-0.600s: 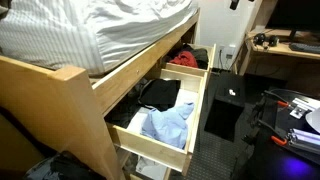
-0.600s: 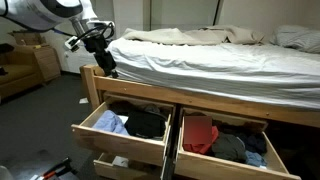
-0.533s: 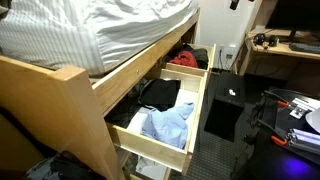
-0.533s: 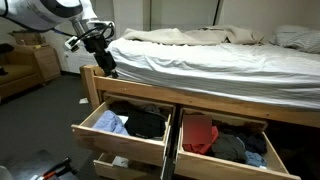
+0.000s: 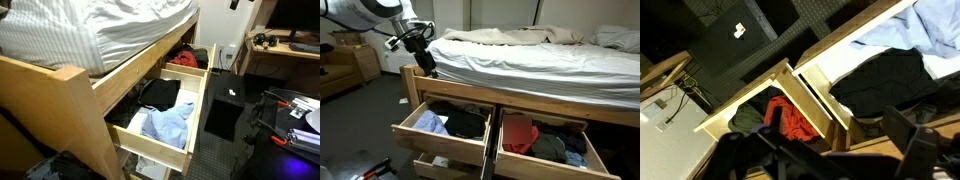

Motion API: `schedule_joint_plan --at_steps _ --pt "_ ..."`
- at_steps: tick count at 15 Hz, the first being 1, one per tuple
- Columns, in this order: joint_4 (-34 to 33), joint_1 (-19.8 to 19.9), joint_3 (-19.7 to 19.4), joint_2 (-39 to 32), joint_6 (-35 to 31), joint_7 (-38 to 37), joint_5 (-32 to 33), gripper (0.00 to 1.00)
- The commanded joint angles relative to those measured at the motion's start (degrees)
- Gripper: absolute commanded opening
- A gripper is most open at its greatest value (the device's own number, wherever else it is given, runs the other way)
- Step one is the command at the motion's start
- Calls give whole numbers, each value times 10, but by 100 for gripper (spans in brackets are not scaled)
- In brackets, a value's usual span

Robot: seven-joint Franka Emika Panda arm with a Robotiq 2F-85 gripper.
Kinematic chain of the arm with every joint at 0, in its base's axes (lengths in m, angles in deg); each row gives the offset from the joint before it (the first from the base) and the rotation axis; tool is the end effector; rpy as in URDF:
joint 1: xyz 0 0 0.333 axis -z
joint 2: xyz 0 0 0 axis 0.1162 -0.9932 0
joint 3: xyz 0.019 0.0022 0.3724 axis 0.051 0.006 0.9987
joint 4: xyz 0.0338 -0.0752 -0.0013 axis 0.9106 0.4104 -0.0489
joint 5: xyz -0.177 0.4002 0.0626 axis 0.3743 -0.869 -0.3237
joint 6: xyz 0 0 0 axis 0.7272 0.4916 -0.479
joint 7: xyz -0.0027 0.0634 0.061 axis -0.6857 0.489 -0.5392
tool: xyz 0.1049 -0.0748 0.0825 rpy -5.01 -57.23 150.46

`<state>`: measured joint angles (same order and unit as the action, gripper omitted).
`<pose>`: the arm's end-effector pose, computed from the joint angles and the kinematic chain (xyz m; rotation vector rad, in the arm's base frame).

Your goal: Pick up the orange piece of clothing from the top right drawer and set it on the bed

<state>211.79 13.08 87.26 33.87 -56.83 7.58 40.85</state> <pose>0.4247 0.0454 0.4903 2.7956 -0.4468 0.3045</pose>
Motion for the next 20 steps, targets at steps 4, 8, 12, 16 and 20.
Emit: schedule_joint_plan --at_steps 4,8,12,16,20 --pt "27 73 -70 -41 -111 -139 95 100" --pt "0 81 -214 -119 -185 -9 4 100" --pt "-1 -44 -418 -173 -264 189 -107 100" --pt "-10 -6 -414 -183 -205 279 -173 100" --pt "-47 11 -418 -196 -99 407 -225 100"
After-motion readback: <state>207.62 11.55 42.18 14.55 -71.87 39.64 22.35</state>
